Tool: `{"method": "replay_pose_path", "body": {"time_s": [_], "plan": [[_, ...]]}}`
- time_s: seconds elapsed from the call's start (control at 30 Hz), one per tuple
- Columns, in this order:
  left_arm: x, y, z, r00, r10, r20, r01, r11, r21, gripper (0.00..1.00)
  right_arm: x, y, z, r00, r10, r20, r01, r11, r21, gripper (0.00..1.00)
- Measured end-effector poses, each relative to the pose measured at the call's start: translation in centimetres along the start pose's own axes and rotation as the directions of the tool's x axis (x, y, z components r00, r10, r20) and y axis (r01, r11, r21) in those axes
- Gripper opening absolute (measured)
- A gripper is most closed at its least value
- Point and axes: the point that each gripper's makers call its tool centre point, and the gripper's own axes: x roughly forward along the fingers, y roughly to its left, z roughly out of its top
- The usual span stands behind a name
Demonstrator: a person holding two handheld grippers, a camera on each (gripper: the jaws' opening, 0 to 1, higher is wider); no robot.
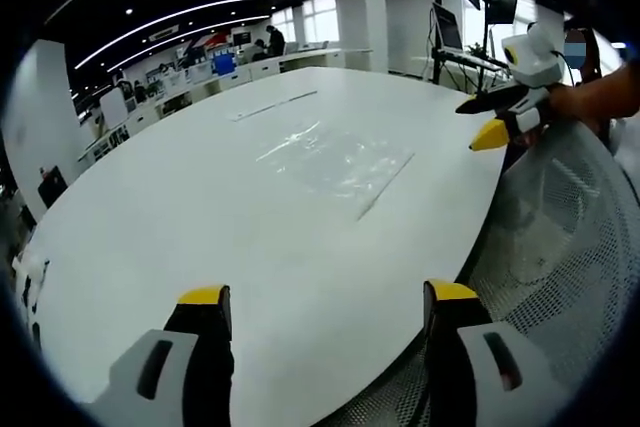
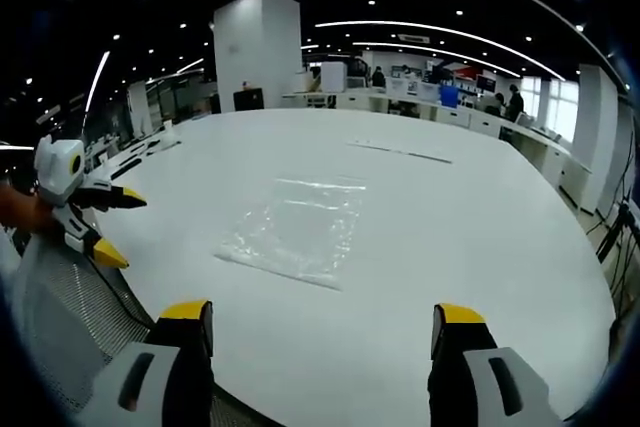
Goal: Open the resealable bag by pulling the two sides of the seal apart until the entire bag opening is separated and visibly accessible.
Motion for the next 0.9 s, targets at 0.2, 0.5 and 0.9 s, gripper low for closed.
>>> {"method": "replay_pose_path", "body": {"time_s": [0.2, 0.5, 0.9], "plan": [[0.01, -0.02, -0.10, 1.000, 0.000, -0.006, 0.000, 1.000, 0.003, 0.78, 0.00, 0.04, -0.01, 1.000, 0.003, 0.000, -0.003, 1.000, 0.001, 0.90], [0.05, -0.02, -0.18, 1.000, -0.001, -0.010, 0.001, 1.000, 0.005, 0.78, 0.03, 0.20, -0.07, 1.000, 0.011, -0.004, -0.011, 1.000, 0.002, 0.89], [0.14, -0.45, -0.45, 0.999, -0.024, -0.024, 0.024, 1.000, 0.011, 0.74, 0.11, 0.41, -0.18, 1.000, 0.022, -0.012, -0.022, 1.000, -0.016, 0.85]]}}
